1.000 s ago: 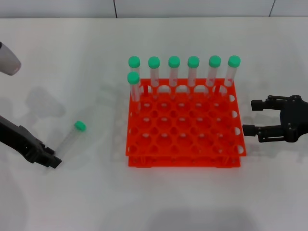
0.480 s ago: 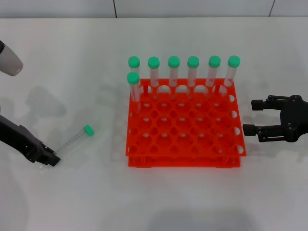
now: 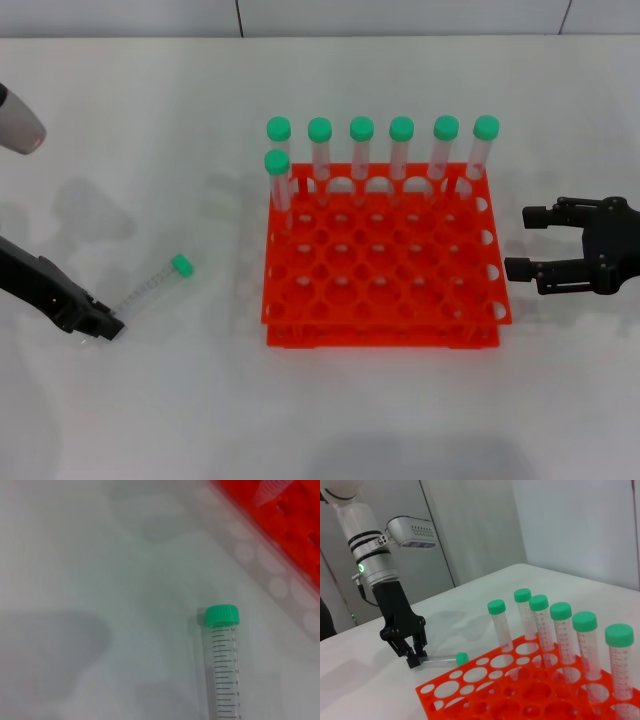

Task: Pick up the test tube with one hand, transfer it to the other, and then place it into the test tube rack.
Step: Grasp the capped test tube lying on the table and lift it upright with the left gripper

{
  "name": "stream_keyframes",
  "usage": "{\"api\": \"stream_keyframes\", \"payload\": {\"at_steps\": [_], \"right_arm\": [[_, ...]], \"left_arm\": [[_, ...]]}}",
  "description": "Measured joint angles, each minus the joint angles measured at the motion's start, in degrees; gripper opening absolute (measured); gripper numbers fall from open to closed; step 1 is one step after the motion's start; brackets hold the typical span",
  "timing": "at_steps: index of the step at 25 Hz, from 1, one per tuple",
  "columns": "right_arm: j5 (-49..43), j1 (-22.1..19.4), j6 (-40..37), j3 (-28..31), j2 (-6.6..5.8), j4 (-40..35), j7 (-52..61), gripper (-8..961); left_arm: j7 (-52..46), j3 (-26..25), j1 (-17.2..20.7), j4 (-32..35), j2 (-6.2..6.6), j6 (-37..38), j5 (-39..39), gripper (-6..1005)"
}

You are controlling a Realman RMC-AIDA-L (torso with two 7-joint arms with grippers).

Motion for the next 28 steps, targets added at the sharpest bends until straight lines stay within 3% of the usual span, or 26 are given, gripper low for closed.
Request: {"api": "stream_keyframes", "payload": {"at_steps": [7, 13, 16, 21, 28], "right_arm": [[0.7, -0.1, 0.0, 0.1, 0.0, 0.0, -0.6, 841], [2.6, -1.0, -0.1, 0.2, 0.0, 0.1, -1.4, 841], [3.4, -1.4, -0.3, 0.2, 0.0, 0.1, -1.9, 841], [3.6, -1.6, -0.3, 0.2, 0.01, 0.1, -2.0, 842], [3.8, -1.7, -0.2, 0.2, 0.01, 0.1, -2.0, 842]], "left_arm": [[0.3, -0.3, 0.3, 0.8, 0.63, -0.5, -2.8, 201], [1.3, -1.3, 3.0, 4.0, 2.55, -2.8, -11.9, 200], [3.0, -5.1, 3.8, 4.4, 3.19, -4.3, -15.5, 201], [4.9, -10.8, 5.0, 4.6, 2.67, -9.6, -19.1, 202], [7.1, -11.4, 6.7, 4.8, 1.68, -14.3, -28.5, 202]]}}
